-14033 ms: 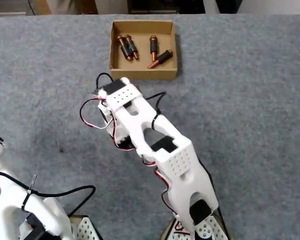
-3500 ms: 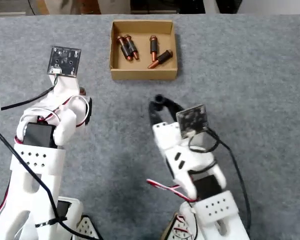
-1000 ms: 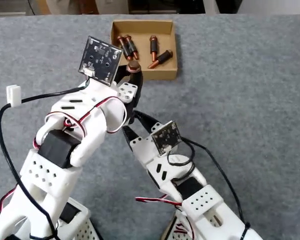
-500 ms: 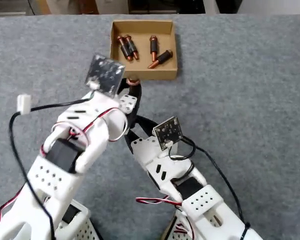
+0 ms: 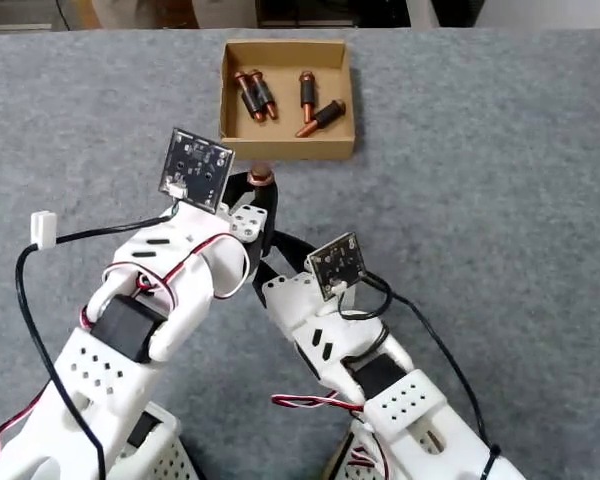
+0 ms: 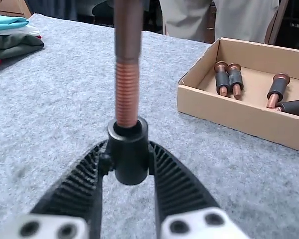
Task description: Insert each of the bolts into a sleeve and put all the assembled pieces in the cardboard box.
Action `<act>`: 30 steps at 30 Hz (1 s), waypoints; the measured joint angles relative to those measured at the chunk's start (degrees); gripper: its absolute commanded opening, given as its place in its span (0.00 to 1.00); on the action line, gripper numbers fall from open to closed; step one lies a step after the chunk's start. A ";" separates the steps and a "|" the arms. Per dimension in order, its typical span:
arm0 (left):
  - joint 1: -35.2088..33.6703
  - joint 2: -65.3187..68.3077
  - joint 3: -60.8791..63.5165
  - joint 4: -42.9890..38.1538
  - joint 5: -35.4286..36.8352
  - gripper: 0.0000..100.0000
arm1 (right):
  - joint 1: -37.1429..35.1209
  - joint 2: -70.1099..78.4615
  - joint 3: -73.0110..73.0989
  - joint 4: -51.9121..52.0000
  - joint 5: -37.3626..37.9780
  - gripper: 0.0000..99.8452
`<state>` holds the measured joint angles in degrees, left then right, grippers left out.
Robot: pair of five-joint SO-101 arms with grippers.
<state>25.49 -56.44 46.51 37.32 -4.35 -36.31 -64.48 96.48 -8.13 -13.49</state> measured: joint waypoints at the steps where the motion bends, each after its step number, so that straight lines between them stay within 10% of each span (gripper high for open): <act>1: 0.00 0.00 0.62 -0.70 0.00 0.02 | 0.00 0.00 0.00 0.00 0.00 0.00; 30: -1.85 -0.18 4.75 5.98 9.23 0.15 | -0.18 0.00 0.18 0.09 0.00 0.00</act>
<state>23.65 -56.62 51.25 43.30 4.88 -36.48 -64.48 96.66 -8.04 -13.49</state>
